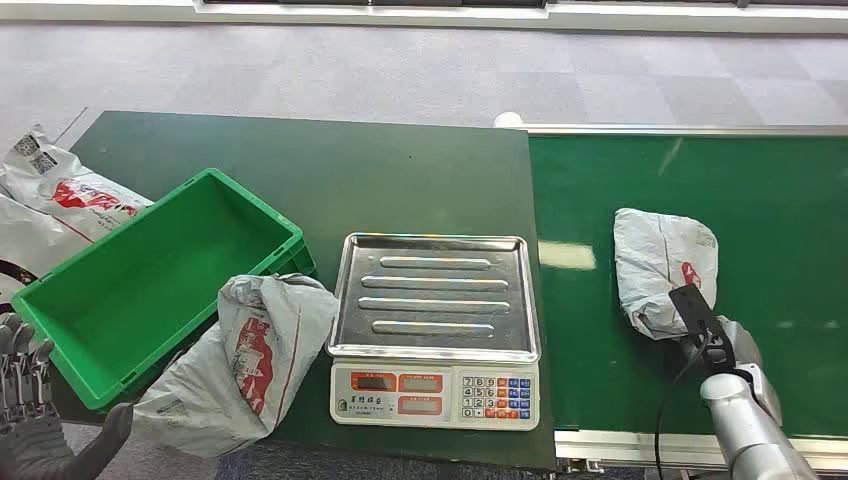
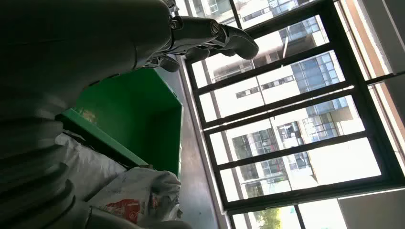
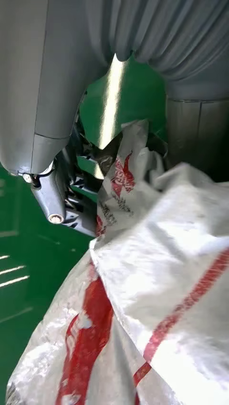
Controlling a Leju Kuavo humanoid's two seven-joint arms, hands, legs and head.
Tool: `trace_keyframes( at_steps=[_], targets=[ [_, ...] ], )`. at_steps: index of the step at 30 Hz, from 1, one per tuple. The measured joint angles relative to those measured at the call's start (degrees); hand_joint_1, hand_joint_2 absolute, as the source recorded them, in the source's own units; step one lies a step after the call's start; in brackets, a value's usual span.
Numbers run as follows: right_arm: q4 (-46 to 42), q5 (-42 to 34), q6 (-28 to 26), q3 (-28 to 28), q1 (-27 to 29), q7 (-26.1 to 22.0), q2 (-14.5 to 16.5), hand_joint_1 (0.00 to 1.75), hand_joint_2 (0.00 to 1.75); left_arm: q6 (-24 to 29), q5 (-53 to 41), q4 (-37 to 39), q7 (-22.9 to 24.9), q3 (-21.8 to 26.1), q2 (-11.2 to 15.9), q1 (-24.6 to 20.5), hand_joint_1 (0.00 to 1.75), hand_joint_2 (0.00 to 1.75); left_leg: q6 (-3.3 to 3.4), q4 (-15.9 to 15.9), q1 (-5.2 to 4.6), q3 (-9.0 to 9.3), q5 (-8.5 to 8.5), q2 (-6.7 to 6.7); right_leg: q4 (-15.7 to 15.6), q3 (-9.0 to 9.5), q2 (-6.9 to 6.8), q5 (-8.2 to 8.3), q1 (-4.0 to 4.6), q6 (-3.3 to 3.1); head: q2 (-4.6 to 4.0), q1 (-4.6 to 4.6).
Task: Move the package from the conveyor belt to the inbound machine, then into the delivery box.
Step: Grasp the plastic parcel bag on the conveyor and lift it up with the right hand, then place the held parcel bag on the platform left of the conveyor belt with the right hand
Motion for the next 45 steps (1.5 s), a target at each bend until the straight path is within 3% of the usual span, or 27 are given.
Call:
trace_keyframes(
  at_steps=[7, 10, 20, 25, 32, 37, 42, 45],
  targets=[
    [-1.7, -0.6, -0.6, 0.1, -0.2, -0.9, 1.2, 1.75, 1.75, -0.7, -0.1, -0.1, -0.3, 0.0, 0.1, 0.1, 0.0, 1.75, 0.0, 0.0, 0.0, -0.1, 0.0, 0.0, 0.0, -0.08, 0.0, 0.0, 0.0, 0.0, 0.0, 0.0],
    [-4.7, -5.2, 0.6, 0.2, 0.2, -3.9, 2.3, 1.75, 1.75, -2.1, -0.6, -0.2, -0.5, 0.0, 0.0, 0.2, 0.0, 1.75, 0.0, 0.0, 0.0, -0.11, 0.01, 0.01, 0.0, -0.09, 0.01, 0.01, 0.0, 0.0, 0.0, 0.0],
    [-25.5, -25.1, 4.4, 0.2, 5.3, -13.0, 7.1, 1.75, 1.75, -4.2, -2.5, -0.2, -2.2, 0.1, -1.8, 0.4, 0.0, 1.75, 0.0, 0.0, 0.0, -0.2, 0.01, -0.03, 0.0, -0.16, -0.04, 0.0, 0.0, -0.01, 0.0, 0.0],
    [-42.2, -31.9, -0.3, 4.4, 7.2, -15.6, 10.0, 1.75, 1.75, -2.8, -3.2, -0.1, -3.4, 0.1, -2.7, 0.4, 0.0, 1.75, -0.01, 0.0, 0.0, -0.23, 0.02, 0.03, 0.0, -0.23, 0.02, 0.0, 0.03, -0.01, 0.0, 0.01],
    [-58.3, -29.4, -2.1, 17.2, 8.1, -14.9, 10.9, 1.75, 1.75, 1.6, -3.1, 0.2, -4.8, -1.0, -2.3, 0.6, 0.0, 1.75, -0.06, 0.0, 0.03, -0.19, 0.05, 0.01, 0.0, -0.23, 0.0, -0.02, 0.08, -0.04, 0.0, 0.0],
    [-62.6, -27.6, -1.8, 21.6, 9.1, -14.1, 10.3, 1.75, 1.75, 2.5, -3.0, 0.7, -5.0, -2.0, -1.6, 0.7, 0.0, 1.75, -0.06, 0.0, 0.04, -0.2, 0.05, 0.02, 0.0, -0.23, 0.01, -0.02, 0.02, -0.03, 0.0, 0.0],
    [-65.8, -14.3, 4.0, 26.7, 11.8, -4.8, 7.5, 1.75, 1.75, 3.3, -3.0, 1.3, -5.3, -2.9, -0.7, 1.4, 0.0, 1.75, -0.01, 0.0, 0.04, -0.21, 0.01, 0.0, 0.0, -0.24, -0.01, -0.02, 0.01, -0.03, 0.0, 0.01],
    [-66.9, -12.2, 4.7, 29.0, 13.5, -3.0, 6.1, 1.75, 1.75, 3.3, -3.1, 1.6, -5.5, -3.2, -0.3, 1.8, 0.0, 1.75, -0.01, 0.0, 0.03, -0.26, 0.01, -0.01, 0.0, -0.28, -0.02, -0.02, 0.02, -0.03, 0.0, 0.0]
  ],
)
